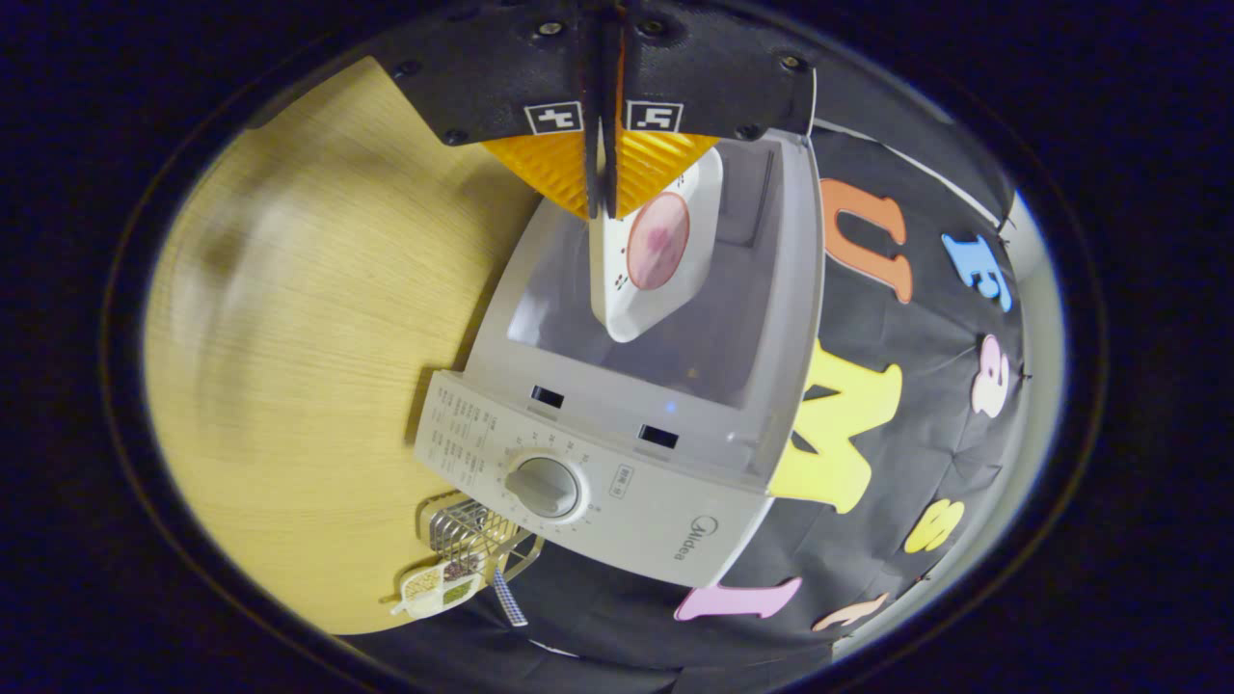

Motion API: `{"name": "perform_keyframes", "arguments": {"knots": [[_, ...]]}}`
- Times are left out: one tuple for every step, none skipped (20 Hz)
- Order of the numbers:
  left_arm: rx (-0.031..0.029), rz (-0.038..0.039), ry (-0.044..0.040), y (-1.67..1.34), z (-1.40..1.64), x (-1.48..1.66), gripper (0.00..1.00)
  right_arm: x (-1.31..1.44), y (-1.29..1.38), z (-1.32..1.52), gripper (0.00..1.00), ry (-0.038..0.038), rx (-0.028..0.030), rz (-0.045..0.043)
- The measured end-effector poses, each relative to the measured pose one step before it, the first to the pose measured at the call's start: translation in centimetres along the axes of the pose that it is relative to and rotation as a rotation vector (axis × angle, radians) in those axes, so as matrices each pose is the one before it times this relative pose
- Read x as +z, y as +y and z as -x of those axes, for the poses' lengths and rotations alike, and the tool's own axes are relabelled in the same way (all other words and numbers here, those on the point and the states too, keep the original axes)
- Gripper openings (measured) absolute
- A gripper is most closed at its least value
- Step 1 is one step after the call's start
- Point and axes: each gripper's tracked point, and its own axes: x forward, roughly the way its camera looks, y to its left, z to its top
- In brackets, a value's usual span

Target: Open the microwave oven with the left hand, put the food in, and close the microwave oven.

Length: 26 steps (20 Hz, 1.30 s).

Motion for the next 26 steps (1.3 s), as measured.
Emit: {"name": "perform_keyframes", "arguments": {"knots": [[0.00237,0.00566,0.00265,0.256,-0.075,-0.206,0.96,-0.41,0.263,-1.207,0.04,-0.00629,-0.00724,0.00696],[0.00304,0.00405,0.00737,0.193,-0.149,-0.195,0.96,-0.295,0.304,-1.12,0.03,-0.00947,0.00595,0.01108],[-0.00065,0.00165,0.01025,0.09,-0.16,-0.192,0.96,-0.447,0.179,-0.997,0.04,-0.00195,-0.00886,0.02723],[0.00292,-0.0073,0.00135,0.276,0.025,-0.108,0.96,-0.098,0.236,-0.831,0.0,-0.01726,-0.0015,0.00351],[0.00281,-0.01015,0.00177,0.129,-0.061,0.06,0.96,-0.224,-0.276,-0.843,0.0,-0.00848,-0.02067,0.01122],[-0.0002,-0.00495,-0.00017,0.067,-0.297,0.053,0.96,-0.065,-0.315,-0.335,0.03,-0.00622,-0.01254,0.00333],[0.00303,-0.00213,0.00123,0.106,-0.095,0.021,0.96,0.046,-0.53,-0.789,0.0,-0.00998,-0.02334,0.00204],[-0.00016,0.0007,0.00414,0.008,-0.2,-0.083,0.96,-0.118,-0.375,-0.657,0.03,-0.00165,-0.0151,0.00057],[-0.00014,-0.00203,0.00113,0.053,-0.084,0.057,0.96,-0.03,-0.522,-0.553,0.03,-0.00855,-0.01678,-0.00527],[0.00008,-0.00392,0.00156,0.142,-0.154,0.033,0.96,0.073,-0.24,-0.37,0.04,-0.01121,-0.00989,-0.00669],[0.00106,-0.00439,0.00494,-0.073,-0.178,-0.017,0.96,0.198,0.144,-0.1,0.04,-0.01153,0.00661,-0.00775],[0.00253,-0.00236,0.00425,0.051,-0.092,-0.007,0.96,0.121,0.087,-0.534,0.04,-0.00713,0.00564,0.00931],[0.00217,0.00013,-0.00112,0.077,0.098,0.023,0.96,-0.248,0.23,-0.097,0.04,0.00208,0.0017,0.02988],[-0.00132,-0.00033,-0.00185,-0.125,-0.029,0.012,0.96,-0.08,0.263,-0.245,0.04,0.00292,0.00759,0.00757],[0.00243,-0.00638,-0.00169,0.041,-0.088,0.051,0.96,-0.078,0.638,-0.336,0.07,0.00612,0.03637,-0.01969],[-0.00069,-0.00448,-0.00067,-0.091,-0.027,-0.04,0.96,-0.013,0.418,0.614,0.11,-0.00121,0.02676,-0.02681],[0.00028,-0.00194,-0.00014,0.005,0.112,0.119,0.96,0.665,0.178,-0.018,0.19,-0.00656,0.0238,-0.02398],[0.00092,0.00081,0.00009,0.016,0.12,-0.129,0.96,0.608,0.437,0.126,0.31,-0.01235,0.0156,-0.00588],[0.00075,0.00031,-0.00321,0.116,0.127,0.091,0.96,0.443,-0.066,0.468,0.41,-0.00914,-0.01522,0.03307],[0.0014,0.00019,-0.00512,0.089,0.276,0.157,0.96,0.646,0.316,0.282,0.46,-0.00983,0.00286,0.04409],[0.0018,0.00061,-0.00603,0.037,-0.08,0.229,0.96,0.591,0.376,0.694,0.62,-0.00833,0.0012,0.0383],[0.0004,0.00359,-0.00446,0.016,-0.068,0.055,0.96,0.467,0.4,0.809,0.66,-0.00167,0.00745,0.03323],[-0.00021,0.00789,-0.00447,0.049,-0.043,0.259,0.96,0.156,0.174,0.673,0.8,0.0131,0.00435,0.03055],[-0.00115,0.00549,-0.0081,-0.17,-0.114,0.449,0.96,0.133,0.045,0.733,0.88,0.01379,0.00137,0.04437],[-0.00212,-0.00006,-0.00928,-0.136,-0.092,0.429,0.96,0.397,-0.04,0.889,0.98,0.01554,0.00247,0.06035],[-0.00235,-0.00642,-0.00732,-0.186,-0.024,0.317,0.96,0.286,-0.275,1.053,0.99,0.01912,-0.00402,0.07699]]}}
